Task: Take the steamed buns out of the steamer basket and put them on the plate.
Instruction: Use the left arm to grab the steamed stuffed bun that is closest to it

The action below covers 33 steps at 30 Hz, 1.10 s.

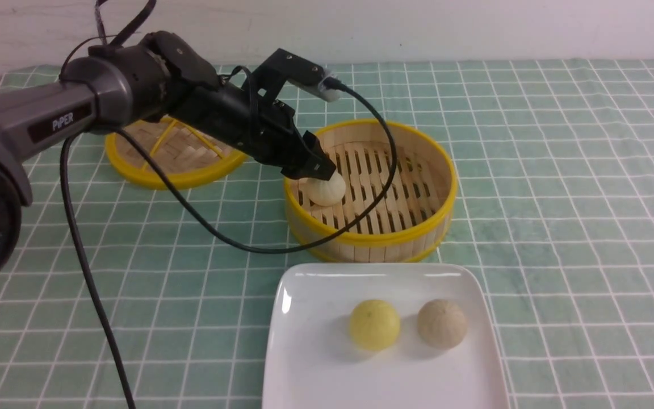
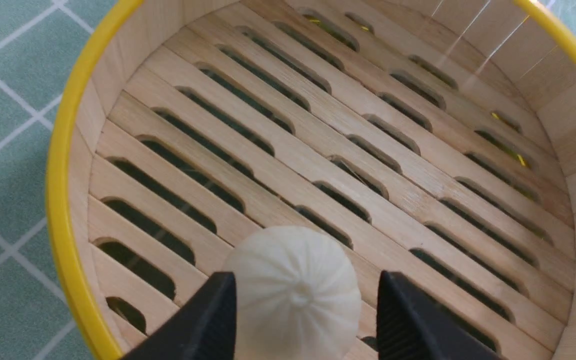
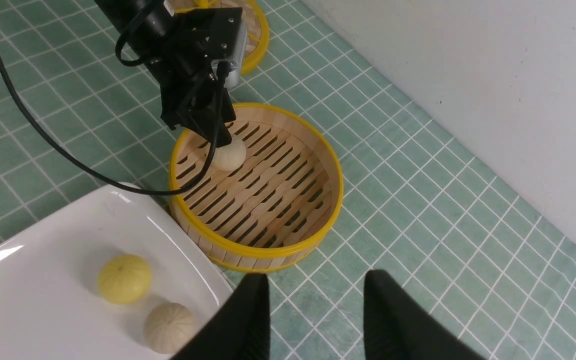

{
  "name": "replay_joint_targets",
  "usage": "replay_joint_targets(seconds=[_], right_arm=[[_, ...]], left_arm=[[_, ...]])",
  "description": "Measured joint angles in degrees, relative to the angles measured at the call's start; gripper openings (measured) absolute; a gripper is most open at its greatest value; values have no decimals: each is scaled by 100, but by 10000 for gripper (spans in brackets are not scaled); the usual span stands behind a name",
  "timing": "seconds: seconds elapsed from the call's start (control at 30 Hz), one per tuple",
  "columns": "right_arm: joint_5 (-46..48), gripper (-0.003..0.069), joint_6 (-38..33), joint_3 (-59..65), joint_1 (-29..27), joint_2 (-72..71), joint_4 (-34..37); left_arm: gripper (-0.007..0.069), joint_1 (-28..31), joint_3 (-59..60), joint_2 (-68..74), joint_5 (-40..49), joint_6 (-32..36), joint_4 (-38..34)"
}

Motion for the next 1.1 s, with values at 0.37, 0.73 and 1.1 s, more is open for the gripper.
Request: replay_joint_targets(seconds=[0.37, 0.73, 1.1], right_arm=[[0, 285, 0, 0, 0, 0, 0], [18, 285, 0, 0, 0, 0, 0], [25, 276, 0, 0, 0, 0, 32]], left_arm=[[400, -219, -6, 193, -67, 0, 235], [329, -400, -6, 230, -515, -206, 649], [29, -400, -26, 207, -624, -1200, 1431]])
